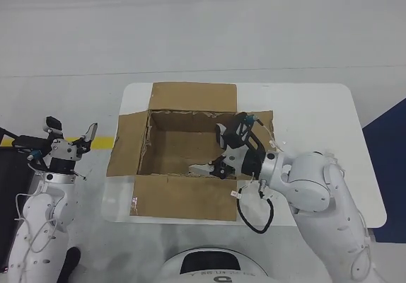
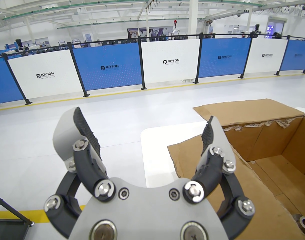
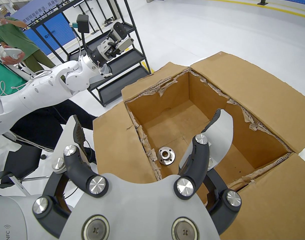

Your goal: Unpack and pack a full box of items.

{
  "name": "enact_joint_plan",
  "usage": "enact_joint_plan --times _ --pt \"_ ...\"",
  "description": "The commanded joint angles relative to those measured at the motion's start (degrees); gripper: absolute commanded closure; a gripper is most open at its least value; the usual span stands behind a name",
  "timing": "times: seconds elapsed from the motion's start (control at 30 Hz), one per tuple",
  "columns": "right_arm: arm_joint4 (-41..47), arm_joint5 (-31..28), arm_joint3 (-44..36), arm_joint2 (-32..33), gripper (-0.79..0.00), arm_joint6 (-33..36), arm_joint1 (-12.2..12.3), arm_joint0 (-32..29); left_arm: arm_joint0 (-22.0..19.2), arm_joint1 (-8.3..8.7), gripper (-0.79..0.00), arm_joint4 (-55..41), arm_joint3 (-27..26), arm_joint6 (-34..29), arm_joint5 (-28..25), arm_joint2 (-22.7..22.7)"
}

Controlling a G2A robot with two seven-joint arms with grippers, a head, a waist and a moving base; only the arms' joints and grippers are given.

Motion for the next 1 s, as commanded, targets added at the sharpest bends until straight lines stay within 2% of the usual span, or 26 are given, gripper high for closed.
enact_joint_plan --times 0.0,0.13,0.2,0.3,0.47,0.53,0.57,0.6,0.7,0.83,0.9,0.97 --pt "0.0 0.0 0.01 -0.02 -0.785 0.04 0.0 0.04 0.0 0.0 -0.785 0.0 0.0 0.0 0.0 0.0" --pt "-2.12 1.15 0.73 -0.56 -0.785 1.08 0.07 0.4 0.0 0.0 -0.785 0.0 0.0 0.0 0.0 0.0" --pt "-5.63 6.13 1.86 -2.9 -0.785 2.62 -0.18 2.52 0.0 0.0 -0.785 0.0 0.0 0.0 0.0 0.0" --pt "-7.37 10.51 4.84 -9.48 -0.785 5.57 -1.06 7.92 0.0 0.0 -0.785 0.0 0.0 0.0 0.0 0.0" --pt "-12.81 21.26 14.14 -20.78 -0.785 10.15 -3.53 18.62 0.0 0.0 -0.785 0.0 0.0 0.0 0.0 0.0" --pt "-14.05 24.98 17.35 -24.81 -0.742 11.52 -4.69 21.85 0.0 0.0 -0.785 0.0 0.0 0.0 0.0 0.0" --pt "-13.79 26.57 18.84 -26.27 -0.751 11.41 -5.27 23.19 0.0 0.0 -0.785 0.0 0.0 0.0 0.0 0.0" --pt "-13.5 28.84 20.75 -27.26 -0.699 11.51 -5.81 24.31 0.0 0.0 -0.785 0.0 0.0 0.0 0.0 0.0" --pt "-11.97 33.7 24.58 -29.34 -0.677 12.17 -7.24 27.32 0.0 0.0 -0.785 0.0 0.0 0.0 0.0 0.0" --pt "-10.66 36.45 28.86 -31.41 -0.69 15.69 -8.48 30.29 0.0 0.0 -0.785 0.0 0.0 0.0 0.0 0.0" --pt "-10.28 37.86 29.91 -32.03 -0.763 16.79 -8.99 31.27 0.0 0.0 -0.785 0.0 0.0 0.0 0.0 0.0" --pt "-10.0 38.63 30.3 -32.29 -0.785 17.09 -9.32 31.73 0.0 0.0 -0.785 0.0 0.0 0.0 0.0 0.0"
